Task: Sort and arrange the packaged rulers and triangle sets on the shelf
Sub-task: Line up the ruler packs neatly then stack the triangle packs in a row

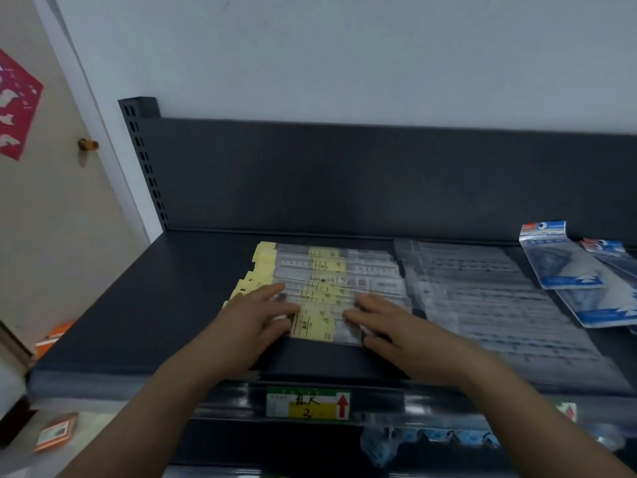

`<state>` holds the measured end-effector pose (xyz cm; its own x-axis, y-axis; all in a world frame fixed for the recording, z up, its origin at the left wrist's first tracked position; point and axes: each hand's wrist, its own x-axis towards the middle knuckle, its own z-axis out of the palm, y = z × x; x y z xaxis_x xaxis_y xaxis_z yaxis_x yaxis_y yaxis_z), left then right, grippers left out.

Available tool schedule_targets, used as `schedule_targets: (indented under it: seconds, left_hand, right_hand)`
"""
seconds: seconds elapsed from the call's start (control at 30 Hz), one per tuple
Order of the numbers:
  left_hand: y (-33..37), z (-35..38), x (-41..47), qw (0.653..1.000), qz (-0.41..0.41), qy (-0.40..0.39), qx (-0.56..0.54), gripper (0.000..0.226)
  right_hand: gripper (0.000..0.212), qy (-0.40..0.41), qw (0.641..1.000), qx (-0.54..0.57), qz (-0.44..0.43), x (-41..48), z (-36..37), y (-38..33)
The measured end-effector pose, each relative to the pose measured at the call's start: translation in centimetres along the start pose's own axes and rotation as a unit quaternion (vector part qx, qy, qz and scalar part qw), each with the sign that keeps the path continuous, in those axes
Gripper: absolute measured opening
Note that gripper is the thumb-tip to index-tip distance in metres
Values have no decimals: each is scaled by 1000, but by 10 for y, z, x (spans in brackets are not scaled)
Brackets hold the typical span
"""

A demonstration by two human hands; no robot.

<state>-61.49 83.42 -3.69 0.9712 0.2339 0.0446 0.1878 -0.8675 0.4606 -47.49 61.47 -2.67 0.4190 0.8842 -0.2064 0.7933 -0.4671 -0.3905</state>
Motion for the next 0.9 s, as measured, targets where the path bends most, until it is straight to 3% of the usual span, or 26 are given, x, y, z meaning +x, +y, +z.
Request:
schedule_targets:
  seconds: [0.23,0.37,0.5,0.6,0.73,0.9]
  left_hand:
    - [-1,-7,-9,998,0,62,-12,17]
    - [-3,-20,27,992,4,111,65,35]
    - [-13,-6,71,985,-48,-17,166,66]
    - [-19,7,75,978,-90,-95,165,72]
    - [-20,1,69,976,-91,-114,161,75]
    - [-24,-7,86,978,-87,-82,171,78]
  right_hand:
    - [38,65,997,28,11,-16,1,-7]
    - [44,200,976,23,80,14,-16,-4]
    - [66,143,976,-54,155,59,-12,4]
    - [74,86,976,-91,177,72,2,4]
    - [71,80,980,-79,166,72,-2,3]
    - [70,90,974,-88,188,85,-8,8]
